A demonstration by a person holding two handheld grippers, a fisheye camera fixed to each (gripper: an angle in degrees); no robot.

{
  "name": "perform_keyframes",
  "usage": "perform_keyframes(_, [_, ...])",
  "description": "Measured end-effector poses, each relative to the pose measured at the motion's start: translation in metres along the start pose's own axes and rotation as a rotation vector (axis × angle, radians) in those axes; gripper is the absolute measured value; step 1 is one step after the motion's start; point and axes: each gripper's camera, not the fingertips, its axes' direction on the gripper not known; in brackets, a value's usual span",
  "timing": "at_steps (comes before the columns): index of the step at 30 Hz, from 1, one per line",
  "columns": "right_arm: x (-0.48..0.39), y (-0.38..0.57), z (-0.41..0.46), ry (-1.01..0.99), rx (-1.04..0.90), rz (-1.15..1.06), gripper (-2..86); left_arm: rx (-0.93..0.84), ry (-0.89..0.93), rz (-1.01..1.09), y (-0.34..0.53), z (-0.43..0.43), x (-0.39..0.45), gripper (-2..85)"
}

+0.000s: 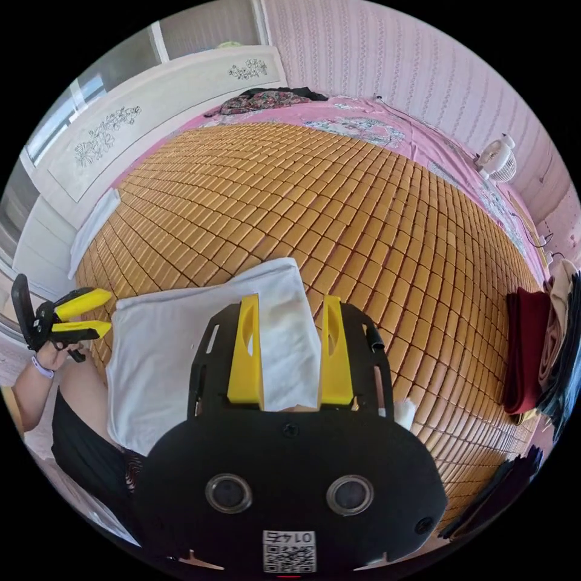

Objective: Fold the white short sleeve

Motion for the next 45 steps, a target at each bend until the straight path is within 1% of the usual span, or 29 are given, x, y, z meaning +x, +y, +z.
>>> perform_keyframes(2, [-0.003, -0.012, 0.01, -0.004, -0.046, -0.014, 13.4, -0.05, -0.03, 0.034, -0.002, 0.011, 0.0, 13.5])
perform_keyframes(3, [-0.005, -0.017, 0.01, -0.006, -0.033, -0.014, 12.8, -0.09, -0.05, 0.047, -0.001, 0.018, -0.001, 12.9])
perform_keyframes(4, [-0.007, -0.02, 0.008, -0.013, -0.026, -0.028, 11.9, -0.089, -0.056, 0.044, 0.001, 0.018, -0.002, 12.6])
perform_keyframes(5, [-0.011, -0.026, 0.006, -0.011, -0.031, -0.037, 10.1, -0.08, -0.055, 0.063, 0.004, 0.016, -0.002, 9.5])
perform_keyframes(6, [-0.017, -0.032, 0.004, -0.03, -0.039, -0.069, 8.1, -0.08, -0.018, 0.082, 0.007, 0.014, -0.002, 7.0])
perform_keyframes(8, [-0.026, -0.04, 0.0, -0.03, -0.044, -0.108, 5.5, -0.071, 0.012, 0.11, 0.013, 0.011, -0.001, 5.1])
perform_keyframes(10, [-0.034, -0.047, -0.005, -0.021, -0.051, -0.133, 4.0, -0.051, -0.031, 0.144, 0.02, 0.007, 0.002, 4.5])
perform_keyframes(13, [-0.046, -0.052, -0.025, 0.038, -0.05, -0.179, 3.0, -0.048, -0.051, 0.118, 0.032, -0.005, -0.002, 3.8])
perform_keyframes(16, [-0.056, -0.047, -0.066, 0.048, 0.037, -0.206, 2.6, -0.021, -0.057, 0.103, 0.046, -0.031, -0.006, 3.5])
perform_keyframes(20, [-0.06, -0.036, -0.128, -0.044, 0.163, -0.174, 2.4, 0.048, -0.027, 0.071, 0.075, -0.079, -0.01, 3.1])
perform_keyframes(23, [-0.064, -0.024, -0.171, -0.106, 0.26, -0.157, 2.2, 0.144, -0.02, 0.059, 0.098, -0.126, -0.005, 2.6])
perform_keyframes(27, [-0.08, -0.006, -0.23, -0.175, 0.423, -0.196, 2.1, 0.282, -0.074, 0.086, 0.137, -0.205, 0.011, 2.2])
perform_keyframes(31, [-0.108, -0.012, -0.266, -0.215, 0.485, -0.263, 2.0, 0.357, -0.149, 0.1, 0.173, -0.267, 0.018, 1.9])
perform_keyframes(34, [-0.145, -0.039, -0.289, -0.276, 0.527, -0.364, 2.1, 0.41, -0.222, 0.043, 0.2, -0.316, 0.009, 2.0])
perform_keyframes(38, [-0.217, -0.11, -0.305, -0.356, 0.551, -0.525, 2.2, 0.52, -0.315, -0.083, 0.235, -0.388, -0.022, 2.2])
perform_keyframes(40, [-0.255, -0.15, -0.307, -0.389, 0.548, -0.597, 2.4, 0.545, -0.368, -0.132, 0.244, -0.415, -0.04, 2.5])
perform_keyframes(43, [-0.331, -0.225, -0.298, -0.431, 0.497, -0.729, 3.0, 0.557, -0.49, -0.213, 0.253, -0.454, -0.083, 3.2])
perform_keyframes(44, [-0.366, -0.258, -0.287, -0.429, 0.45, -0.775, 3.6, 0.558, -0.524, -0.258, 0.255, -0.464, -0.108, 3.9])
perform_keyframes(45, [-0.402, -0.294, -0.269, -0.43, 0.382, -0.776, 4.5, 0.545, -0.545, -0.336, 0.254, -0.47, -0.139, 4.9])
